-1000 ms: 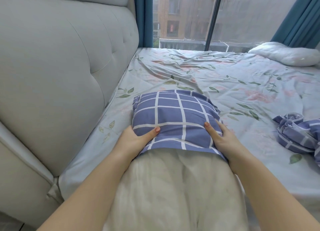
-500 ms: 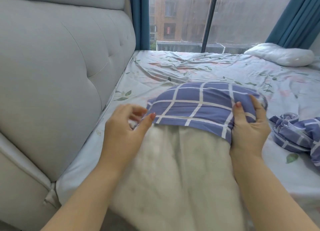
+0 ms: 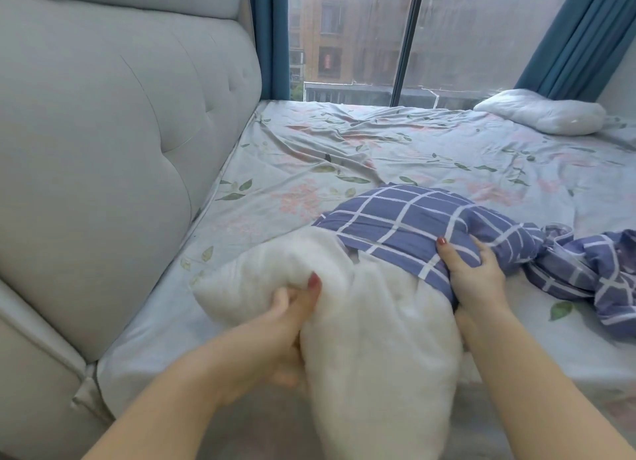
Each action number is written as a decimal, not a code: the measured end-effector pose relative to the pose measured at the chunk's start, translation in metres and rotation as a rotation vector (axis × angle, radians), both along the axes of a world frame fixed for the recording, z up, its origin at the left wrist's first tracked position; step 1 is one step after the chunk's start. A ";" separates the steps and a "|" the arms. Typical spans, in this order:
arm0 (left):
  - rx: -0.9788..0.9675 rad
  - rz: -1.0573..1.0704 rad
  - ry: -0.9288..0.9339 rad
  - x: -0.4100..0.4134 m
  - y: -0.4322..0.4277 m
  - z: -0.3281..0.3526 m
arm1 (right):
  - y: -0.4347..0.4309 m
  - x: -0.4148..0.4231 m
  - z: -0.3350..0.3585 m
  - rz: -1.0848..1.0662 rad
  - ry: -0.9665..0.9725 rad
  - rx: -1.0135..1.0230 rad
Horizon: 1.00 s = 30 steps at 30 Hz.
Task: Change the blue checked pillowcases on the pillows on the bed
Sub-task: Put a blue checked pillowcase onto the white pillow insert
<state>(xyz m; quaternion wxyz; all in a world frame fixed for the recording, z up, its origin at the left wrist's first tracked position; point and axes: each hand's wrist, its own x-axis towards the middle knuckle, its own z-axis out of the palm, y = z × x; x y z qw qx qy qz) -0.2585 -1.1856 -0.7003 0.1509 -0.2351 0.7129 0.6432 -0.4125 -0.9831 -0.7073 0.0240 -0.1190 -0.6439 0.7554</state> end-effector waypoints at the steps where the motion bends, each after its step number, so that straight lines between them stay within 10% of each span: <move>1: 0.206 0.056 0.104 -0.005 0.003 0.003 | -0.003 0.003 0.005 0.005 0.053 -0.097; 5: 0.376 0.279 0.620 -0.024 -0.015 0.014 | -0.037 0.036 0.027 0.097 0.276 -0.508; 8: -0.235 0.495 0.752 -0.041 -0.052 0.021 | -0.066 0.071 0.022 0.328 0.301 -0.400; 11: -0.821 0.629 0.678 -0.051 -0.072 0.023 | -0.075 0.096 0.019 0.697 -0.124 -0.100; 14: -0.628 0.461 0.490 -0.047 -0.044 0.012 | -0.068 0.097 0.020 0.892 -0.235 0.311; 19: -0.409 -0.024 -0.092 -0.023 -0.013 -0.014 | -0.031 0.053 0.016 0.366 0.495 0.923; 24: 0.159 0.093 -0.105 -0.033 -0.009 -0.005 | 0.003 0.014 -0.001 0.296 0.137 1.407; 30: 0.479 0.269 0.067 -0.056 0.022 -0.022 | 0.006 -0.015 -0.015 0.216 -0.218 1.296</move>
